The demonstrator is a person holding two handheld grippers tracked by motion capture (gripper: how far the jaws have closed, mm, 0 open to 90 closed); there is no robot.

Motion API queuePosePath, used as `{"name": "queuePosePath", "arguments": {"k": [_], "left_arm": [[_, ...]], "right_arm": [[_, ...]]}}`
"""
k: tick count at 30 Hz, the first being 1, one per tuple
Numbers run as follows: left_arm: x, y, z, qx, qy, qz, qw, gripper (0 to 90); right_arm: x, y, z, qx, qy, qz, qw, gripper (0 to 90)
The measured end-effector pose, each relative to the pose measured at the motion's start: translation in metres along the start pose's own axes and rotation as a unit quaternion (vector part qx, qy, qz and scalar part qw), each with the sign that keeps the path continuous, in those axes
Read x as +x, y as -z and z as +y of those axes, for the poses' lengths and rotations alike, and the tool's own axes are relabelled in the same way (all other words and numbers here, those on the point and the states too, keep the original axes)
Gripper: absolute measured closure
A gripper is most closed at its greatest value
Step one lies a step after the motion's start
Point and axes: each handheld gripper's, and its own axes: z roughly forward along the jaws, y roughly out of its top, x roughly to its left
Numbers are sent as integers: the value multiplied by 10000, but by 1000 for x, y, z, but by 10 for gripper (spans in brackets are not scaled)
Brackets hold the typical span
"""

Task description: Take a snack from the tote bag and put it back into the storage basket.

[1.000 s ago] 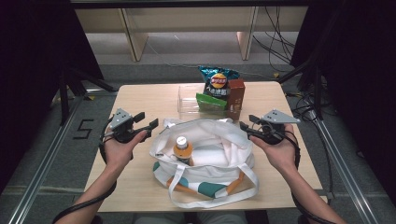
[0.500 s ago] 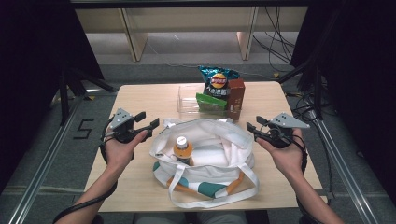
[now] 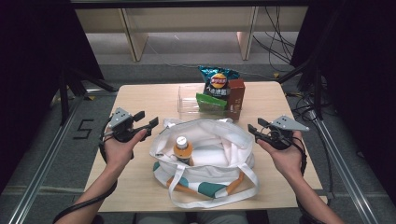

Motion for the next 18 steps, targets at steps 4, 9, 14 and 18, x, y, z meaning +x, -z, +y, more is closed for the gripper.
{"name": "queuePosePath", "arguments": {"k": [4,9,14,18], "left_arm": [[1,1,0,-16,98,28,9999,335],[0,0,1,-53,58,-54,10000,334],[-4,5,7,-121,-61,-180,9997,332],[-8,7,10,-204,-98,-260,9994,332]], "right_arm": [[0,1,0,-5,-63,-123,9999,505],[-4,5,2,25,8,-170,9999,504],[-3,10,4,-56,-2,-329,9994,504],[-1,15,6,6,-99,-402,9991,504]]}}
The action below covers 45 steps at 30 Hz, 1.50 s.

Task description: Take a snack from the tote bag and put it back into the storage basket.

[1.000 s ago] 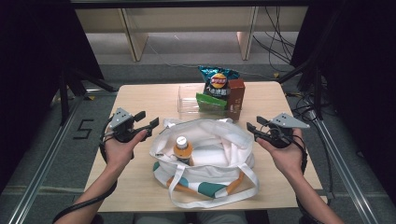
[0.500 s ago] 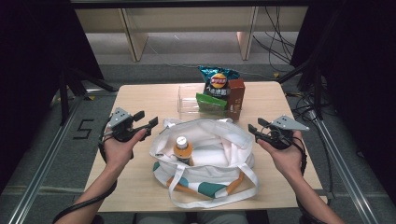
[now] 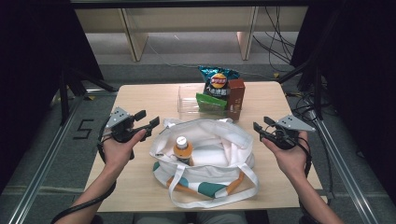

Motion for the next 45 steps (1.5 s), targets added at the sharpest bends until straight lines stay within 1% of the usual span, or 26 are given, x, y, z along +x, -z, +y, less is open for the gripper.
{"name": "queuePosePath", "arguments": {"k": [1,2,4,5,6,7,8,9,10,13,15,16,17,19,21,24,27,32,35,36,37,38,39,42,44,45], "left_arm": [[-1,1,1,19,16,-6,10000,332],[-4,1,1,17,93,-18,10000,332],[-4,2,3,-5,-2,-128,9999,333],[-7,2,3,-32,63,-171,9998,333],[-10,3,3,-27,54,-190,9998,334],[-13,3,4,4,0,-234,9997,335],[-18,3,3,24,175,-286,9994,336],[-22,2,2,49,222,-347,9991,335],[-26,2,2,62,241,-395,9989,335],[-37,2,1,105,262,-522,9982,337],[-42,3,0,107,244,-586,9979,339],[-43,3,-1,128,230,-606,9978,340],[-44,4,-2,135,239,-636,9976,342],[-47,4,-5,167,256,-669,9973,342],[-50,5,-7,189,248,-714,9970,343],[-57,6,-9,202,242,-818,9962,344],[-63,6,-10,198,211,-908,9954,346],[-69,2,-15,269,353,-1026,9937,354],[-72,0,-18,325,320,-1059,9933,355],[-72,0,-19,348,317,-1041,9935,355],[-72,0,-19,347,253,-1063,9934,356],[-73,-1,-21,318,274,-1073,9933,356],[-74,0,-21,354,193,-1056,9936,358],[-78,-1,-23,384,169,-1088,9932,360],[-80,-3,-24,392,115,-1140,9926,363],[-81,-3,-25,404,129,-1132,9927,365]], "right_arm": [[-2,0,0,-45,57,34,10000,504],[-1,1,-1,-11,-14,-10,10000,503],[-4,1,-1,-61,79,-3,10000,504],[-5,2,-1,-41,118,-30,9999,503],[-4,3,-1,-8,3,-23,10000,503],[-5,2,-2,-44,1,-31,10000,503],[-4,2,-2,-26,-68,-25,10000,503],[-4,2,-3,-63,-74,-93,9999,503],[-7,2,-3,9,87,-22,10000,504],[-5,1,-4,2,-76,-57,10000,503],[-6,0,-3,-25,-62,-5,10000,504],[-6,1,-3,29,-124,-34,9999,504],[-9,-1,-3,-23,26,-31,10000,503],[-7,0,-5,-2,-96,-47,9999,504],[-9,-1,-4,-26,21,-60,10000,503],[-7,0,-5,-11,-101,-78,9999,504],[-11,-1,-5,-8,28,-39,10000,504],[-9,0,-6,75,-105,-80,9999,504],[-8,-3,-8,46,-165,-79,9998,503],[-11,-4,-8,26,45,-67,10000,502],[-11,-3,-7,66,43,-37,10000,502],[-9,-3,-7,66,-136,-78,9999,502],[-10,-3,-7,45,-50,-31,10000,502],[-8,-3,-8,65,-173,-75,9998,502],[-9,-2,-8,172,-115,3,9998,501],[-9,-3,-9,133,-105,8,9999,501]]}}
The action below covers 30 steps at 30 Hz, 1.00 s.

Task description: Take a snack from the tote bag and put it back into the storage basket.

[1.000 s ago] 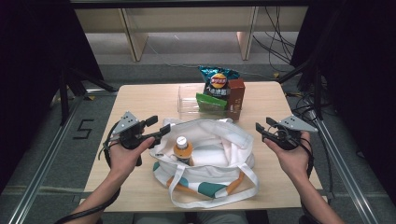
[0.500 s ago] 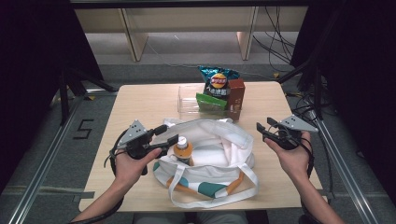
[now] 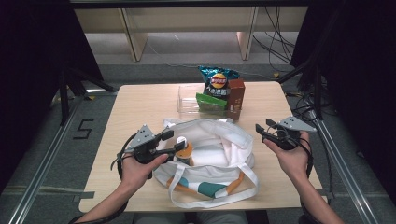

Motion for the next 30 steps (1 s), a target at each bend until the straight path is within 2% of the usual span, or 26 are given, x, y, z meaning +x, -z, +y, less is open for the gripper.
{"name": "queuePosePath", "arguments": {"k": [2,3,4,8,9,12,13,14,15,17,20,21,22,25,27,28,30], "left_arm": [[-1,-2,-2,43,-46,-21,10000,377],[-1,-4,-4,43,-52,-47,10000,382],[-2,-5,-5,102,-56,-33,9999,386],[-2,-12,-8,190,-141,-85,9997,413],[-2,-13,-8,174,-167,-111,9996,425],[1,-13,-8,173,-214,-57,9996,443],[1,-13,-9,177,-223,-44,9996,449],[2,-14,-10,159,-220,-53,9996,455],[2,-15,-10,173,-249,-48,9995,459],[1,-16,-11,164,-282,-71,9994,469],[-1,-18,-13,222,-349,-38,9991,491],[-1,-19,-14,199,-347,-58,9992,498],[0,-19,-14,192,-353,-62,9992,507],[-2,-20,-13,169,-431,-43,9989,538],[-2,-19,-12,164,-530,-19,9985,554],[-3,-19,-12,125,-592,10,9982,571],[-2,-18,-11,167,-557,34,9983,580]], "right_arm": [[1,0,0,14,1,-35,10000,501],[1,-2,-1,-85,2,-75,9999,501],[0,-1,0,4,44,-5,10000,501],[-2,-1,0,-19,90,15,10000,500],[-2,-2,-1,-102,67,-35,9999,500],[-3,0,0,23,104,-20,9999,500],[-3,-1,-1,-22,95,-39,9999,499],[-1,0,-1,-48,-58,-58,10000,499],[-2,1,0,26,-20,-26,10000,500],[-2,1,-1,-48,-63,-67,9999,500],[-2,-1,-2,-85,-15,-77,9999,499],[-3,0,-1,40,51,-15,10000,499],[-3,0,-2,38,35,-11,10000,499],[-3,-3,-3,-70,112,-47,9999,498],[-3,-1,-2,46,99,0,9999,498],[-3,-1,-2,41,105,-2,9999,498],[-3,-3,-3,-83,96,-56,9999,498]]}}
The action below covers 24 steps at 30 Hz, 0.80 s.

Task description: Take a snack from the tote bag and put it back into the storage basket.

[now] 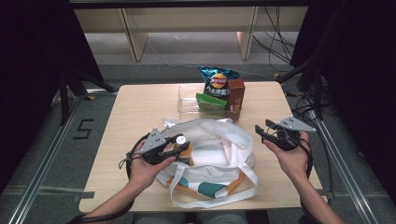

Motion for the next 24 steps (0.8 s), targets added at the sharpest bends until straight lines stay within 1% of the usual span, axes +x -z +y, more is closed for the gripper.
{"name": "queuePosePath", "arguments": {"k": [1,3,4,6,7,8,10,12,13,14,15,17,18,19,21,22,23,24], "left_arm": [[1,0,0,-14,24,3,10000,581],[1,1,0,-24,61,-6,10000,582],[2,1,1,-58,72,-33,10000,582],[2,3,4,-83,75,-15,9999,583],[2,3,5,-136,81,-48,9999,583],[2,5,6,-124,82,-12,9999,583],[3,6,8,-180,92,-45,9998,583],[2,8,10,-181,122,-41,9998,583],[2,8,11,-190,110,-43,9998,583],[2,8,12,-209,125,-48,9997,583],[2,9,13,-216,131,-60,9997,583],[2,10,14,-253,122,-85,9996,583],[2,10,16,-236,134,-80,9996,583],[2,10,16,-286,149,-120,9994,583],[2,12,18,-255,132,-72,9996,584],[2,12,19,-275,133,-90,9995,584],[2,13,20,-263,124,-73,9996,584],[2,13,21,-296,123,-99,9994,584]], "right_arm": [[0,0,0,-1,3,1,10000,497],[0,2,1,128,6,59,9999,498],[0,0,0,2,-5,9,10000,498],[1,1,1,30,-59,41,10000,497],[1,1,1,21,-57,40,10000,497],[1,1,1,18,-58,39,10000,498],[1,1,1,21,-57,41,10000,497],[1,1,0,27,-59,40,10000,497],[1,1,0,57,-133,103,9998,498],[1,0,0,2,-66,65,10000,498],[-1,1,1,80,-12,91,9999,498],[0,2,1,81,-23,114,9999,498],[0,2,1,73,-73,102,9999,498],[1,2,1,102,-114,110,9998,498],[2,2,0,56,-142,24,9999,498],[2,1,0,23,-172,20,9998,498],[3,2,0,43,-229,27,9997,498],[2,1,-1,16,-155,16,9999,498]]}}
